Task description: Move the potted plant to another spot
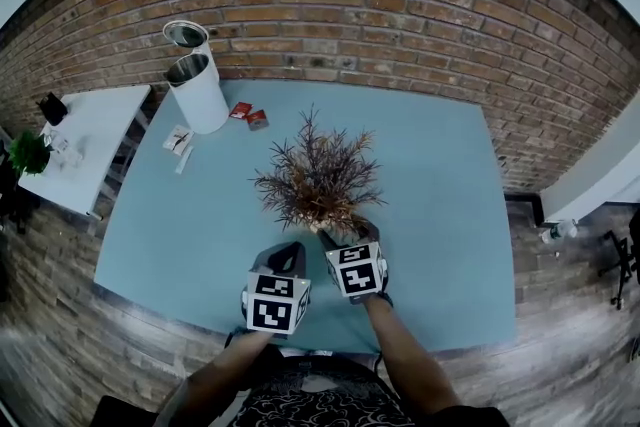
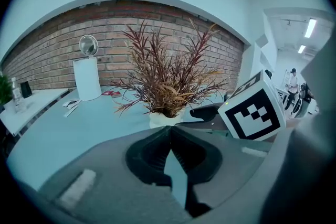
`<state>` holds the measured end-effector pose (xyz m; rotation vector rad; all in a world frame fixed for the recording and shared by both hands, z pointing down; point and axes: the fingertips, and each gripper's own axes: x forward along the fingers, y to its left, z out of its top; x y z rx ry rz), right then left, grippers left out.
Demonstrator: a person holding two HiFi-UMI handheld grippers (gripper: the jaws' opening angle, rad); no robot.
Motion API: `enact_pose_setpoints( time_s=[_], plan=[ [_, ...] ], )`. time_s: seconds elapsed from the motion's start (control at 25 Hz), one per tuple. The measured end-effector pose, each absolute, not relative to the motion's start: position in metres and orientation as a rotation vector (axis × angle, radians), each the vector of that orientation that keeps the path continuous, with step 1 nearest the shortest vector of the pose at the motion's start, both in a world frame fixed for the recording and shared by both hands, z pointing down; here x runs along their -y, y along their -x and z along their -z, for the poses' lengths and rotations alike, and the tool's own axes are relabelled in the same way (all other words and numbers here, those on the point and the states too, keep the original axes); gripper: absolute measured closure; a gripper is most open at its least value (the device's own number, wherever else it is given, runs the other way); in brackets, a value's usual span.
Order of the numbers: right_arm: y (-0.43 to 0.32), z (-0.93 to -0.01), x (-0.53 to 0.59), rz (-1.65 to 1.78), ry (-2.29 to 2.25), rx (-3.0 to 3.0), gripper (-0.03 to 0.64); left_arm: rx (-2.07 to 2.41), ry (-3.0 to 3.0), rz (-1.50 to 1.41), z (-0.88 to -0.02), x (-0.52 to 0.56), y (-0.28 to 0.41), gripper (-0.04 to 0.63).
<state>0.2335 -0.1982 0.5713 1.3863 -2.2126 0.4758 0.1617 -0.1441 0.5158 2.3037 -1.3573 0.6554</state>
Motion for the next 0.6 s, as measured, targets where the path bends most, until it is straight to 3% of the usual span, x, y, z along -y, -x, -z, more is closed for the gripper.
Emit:
enact_pose_setpoints(
  time_s=[0.2,0.6],
  plan=[
    [-0.238,-0.567,0.187,-0.516,-1.419,2.212,0.387,1.345,-2.32,-0.679,-0.513,0.136,-0.159,0.594],
    [-0.239,-0.557,0.168,-0.541,-1.517,2.19,0.52,1.279,-2.357,-0.686,-0.517,0.128,-0.154,0.594]
  ],
)
